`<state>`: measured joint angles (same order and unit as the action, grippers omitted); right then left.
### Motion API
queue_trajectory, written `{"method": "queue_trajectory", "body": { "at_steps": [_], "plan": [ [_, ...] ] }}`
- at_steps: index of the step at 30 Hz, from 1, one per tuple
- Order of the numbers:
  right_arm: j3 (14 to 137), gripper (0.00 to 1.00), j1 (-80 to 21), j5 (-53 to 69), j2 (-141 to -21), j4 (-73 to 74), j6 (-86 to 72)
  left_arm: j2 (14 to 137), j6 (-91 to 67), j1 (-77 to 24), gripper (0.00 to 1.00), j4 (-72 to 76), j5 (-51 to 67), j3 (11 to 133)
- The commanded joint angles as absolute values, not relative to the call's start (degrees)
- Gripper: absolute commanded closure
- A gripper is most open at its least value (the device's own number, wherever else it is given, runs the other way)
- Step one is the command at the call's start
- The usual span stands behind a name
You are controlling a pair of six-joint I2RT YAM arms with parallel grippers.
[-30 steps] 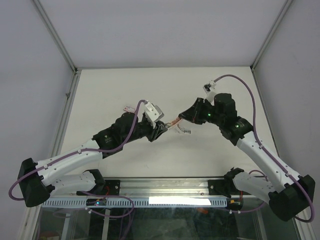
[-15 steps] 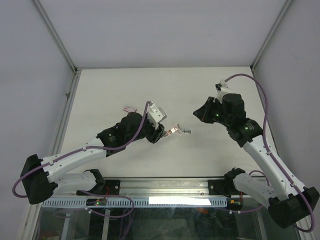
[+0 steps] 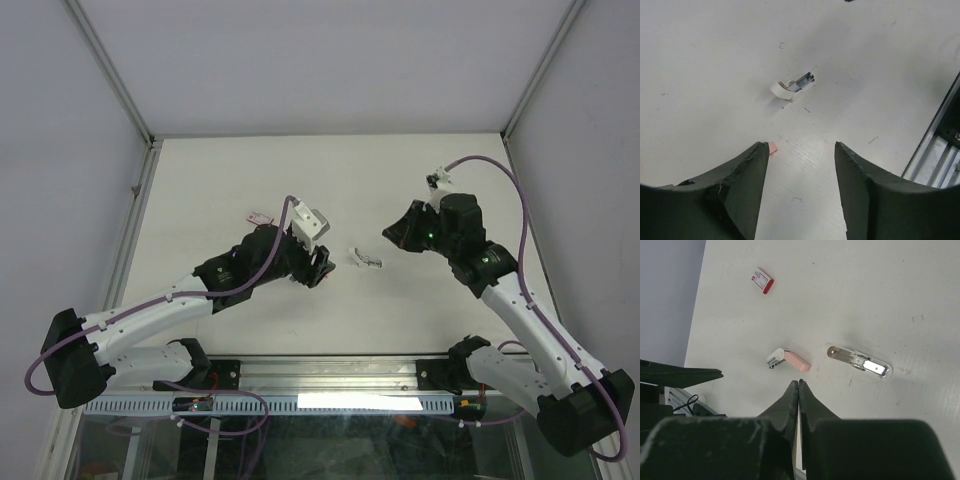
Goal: Load the staples into the stapler
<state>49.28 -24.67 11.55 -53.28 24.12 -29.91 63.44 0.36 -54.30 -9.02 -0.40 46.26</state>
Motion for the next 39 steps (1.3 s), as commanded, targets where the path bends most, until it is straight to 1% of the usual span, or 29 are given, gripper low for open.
{"method": "queue_trajectory", "body": {
  "at_steps": [1,2,5,6,8,12,18,20,24,28,32,37,39],
  "plan": [
    [46.70,0.94,-24.76,15.26,-53.66,17.02,-30.56,63.58,-13.30,-54.08,0.41,-6.61,-3.75,48.48],
    [45.68,0.89,-24.91,16.79,-53.88,15.57,-30.07,63.70,-16.98,-53.99,0.35,-6.40,-4.30,47.90],
    [43.43,0.76,-26.46,17.86,-54.71,12.71,-28.97,64.36,-22.63,-52.70,0.22,-5.50,-5.40,44.71],
    [43.12,0.72,-26.93,17.72,-55.06,12.25,-28.77,64.68,-23.70,-51.75,0.19,-5.15,-5.65,43.17],
    [42.76,0.67,-27.66,17.30,-55.63,11.60,-28.68,65.61,-24.81,-48.01,0.14,-4.17,-4.70,40.12],
    [41.92,0.62,-27.94,17.14,-56.15,10.02,-29.08,71.25,-26.27,-39.28,0.11,-0.73,2.47,35.82],
    [40.60,0.60,-27.98,16.51,-54.80,9.96,-29.44,79.14,-24.91,-38.57,0.12,0.08,-0.09,36.65],
    [40.11,0.60,-28.02,16.05,-54.44,10.09,-29.31,80.71,-24.50,-38.57,0.13,0.09,-0.78,36.69],
    [40.08,0.59,-28.03,15.59,-54.55,10.48,-29.15,83.25,-24.37,-38.67,0.26,0.15,0.78,36.88],
    [39.91,0.59,-27.95,15.37,-55.00,10.15,-29.45,83.84,-24.51,-38.89,0.35,-0.43,0.04,37.00],
    [39.82,0.59,-27.98,15.15,-55.78,10.13,-29.73,84.24,-24.58,-39.98,0.41,-2.11,-1.85,37.77],
    [39.86,0.59,-27.99,14.89,-56.07,10.00,-30.05,85.06,-24.95,-41.91,0.53,-4.44,-4.55,38.80],
    [39.87,0.59,-27.99,14.72,-56.05,9.94,-30.06,85.09,-24.96,-42.66,0.60,-4.97,-5.66,39.00]
  ]
}}
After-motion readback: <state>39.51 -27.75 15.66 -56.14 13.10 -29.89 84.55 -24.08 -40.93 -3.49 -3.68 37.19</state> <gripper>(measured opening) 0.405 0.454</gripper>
